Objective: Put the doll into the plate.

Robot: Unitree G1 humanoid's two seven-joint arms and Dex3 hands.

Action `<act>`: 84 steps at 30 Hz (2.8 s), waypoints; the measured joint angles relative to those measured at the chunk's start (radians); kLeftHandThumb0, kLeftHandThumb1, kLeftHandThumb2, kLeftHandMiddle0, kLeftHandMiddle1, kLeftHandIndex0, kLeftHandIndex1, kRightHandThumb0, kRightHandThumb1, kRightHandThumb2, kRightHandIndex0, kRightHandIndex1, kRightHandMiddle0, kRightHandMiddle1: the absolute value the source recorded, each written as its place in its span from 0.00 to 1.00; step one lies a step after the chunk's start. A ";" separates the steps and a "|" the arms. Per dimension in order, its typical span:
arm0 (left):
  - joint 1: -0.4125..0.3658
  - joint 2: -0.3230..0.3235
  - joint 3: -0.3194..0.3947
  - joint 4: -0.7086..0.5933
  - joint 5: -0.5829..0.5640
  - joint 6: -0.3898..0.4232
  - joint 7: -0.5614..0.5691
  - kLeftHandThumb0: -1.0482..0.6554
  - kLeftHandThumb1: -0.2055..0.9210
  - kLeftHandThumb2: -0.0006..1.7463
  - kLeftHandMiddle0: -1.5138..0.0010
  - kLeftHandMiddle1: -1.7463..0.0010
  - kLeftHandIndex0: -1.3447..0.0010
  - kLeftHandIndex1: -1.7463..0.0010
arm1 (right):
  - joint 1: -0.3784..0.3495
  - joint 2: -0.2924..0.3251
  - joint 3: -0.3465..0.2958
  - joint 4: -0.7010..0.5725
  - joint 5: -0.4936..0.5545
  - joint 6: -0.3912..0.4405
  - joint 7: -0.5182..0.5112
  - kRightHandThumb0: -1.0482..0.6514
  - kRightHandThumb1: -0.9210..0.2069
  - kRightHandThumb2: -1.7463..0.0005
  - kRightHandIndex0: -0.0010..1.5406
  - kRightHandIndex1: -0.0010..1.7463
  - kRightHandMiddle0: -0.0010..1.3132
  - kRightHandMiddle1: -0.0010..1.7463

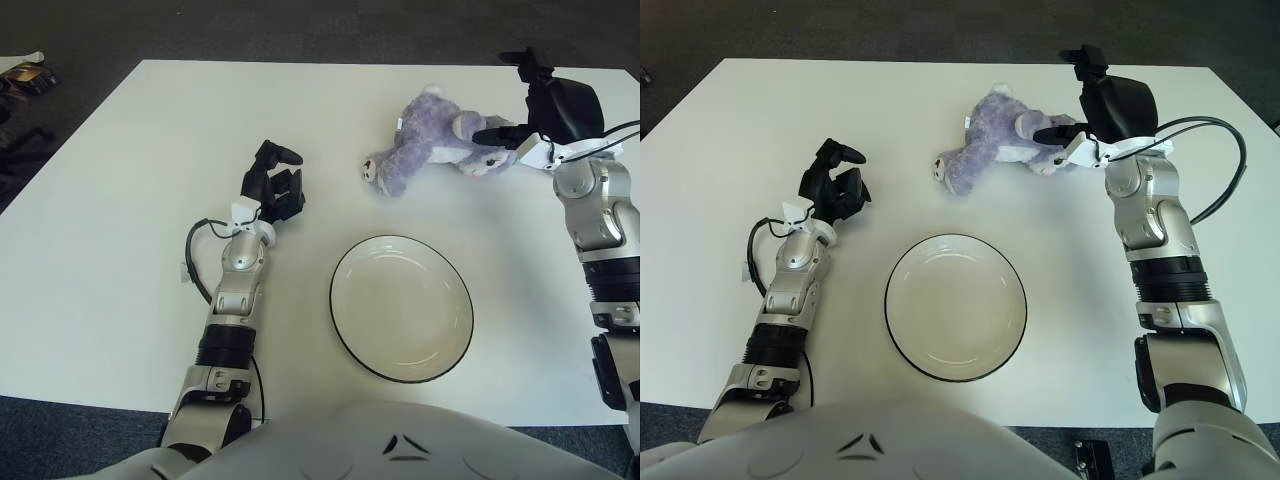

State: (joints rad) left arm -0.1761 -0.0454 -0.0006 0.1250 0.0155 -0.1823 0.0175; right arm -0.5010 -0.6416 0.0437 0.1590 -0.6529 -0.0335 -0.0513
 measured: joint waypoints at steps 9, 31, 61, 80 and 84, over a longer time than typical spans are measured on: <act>0.004 -0.001 -0.001 -0.008 0.000 0.009 0.000 0.40 0.83 0.45 0.39 0.00 0.77 0.00 | 0.004 0.000 0.003 -0.003 -0.003 0.001 0.000 0.00 0.00 0.93 0.08 0.84 0.00 0.39; 0.005 -0.001 -0.001 -0.008 0.004 0.020 0.014 0.39 0.81 0.47 0.35 0.00 0.76 0.00 | 0.036 0.008 0.053 -0.028 -0.155 0.061 -0.100 0.02 0.00 0.86 0.07 0.09 0.00 0.34; 0.006 -0.001 -0.006 -0.001 0.011 0.019 0.017 0.39 0.79 0.48 0.35 0.00 0.75 0.00 | -0.026 0.028 0.163 0.172 -0.174 -0.019 -0.089 0.00 0.00 0.89 0.13 0.16 0.00 0.29; 0.011 -0.001 -0.013 -0.004 0.015 0.014 0.030 0.39 0.78 0.49 0.36 0.00 0.75 0.00 | -0.124 0.037 0.218 0.339 -0.110 -0.096 0.017 0.00 0.00 0.90 0.05 0.51 0.00 0.21; 0.012 -0.002 -0.016 -0.004 0.020 0.014 0.034 0.39 0.78 0.49 0.36 0.00 0.74 0.00 | -0.179 0.050 0.231 0.455 -0.105 -0.121 0.007 0.00 0.00 0.90 0.03 0.35 0.00 0.22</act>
State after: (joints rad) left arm -0.1644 -0.0474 -0.0166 0.1206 0.0356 -0.1687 0.0518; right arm -0.6797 -0.5919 0.2744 0.6144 -0.7577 -0.1543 -0.0444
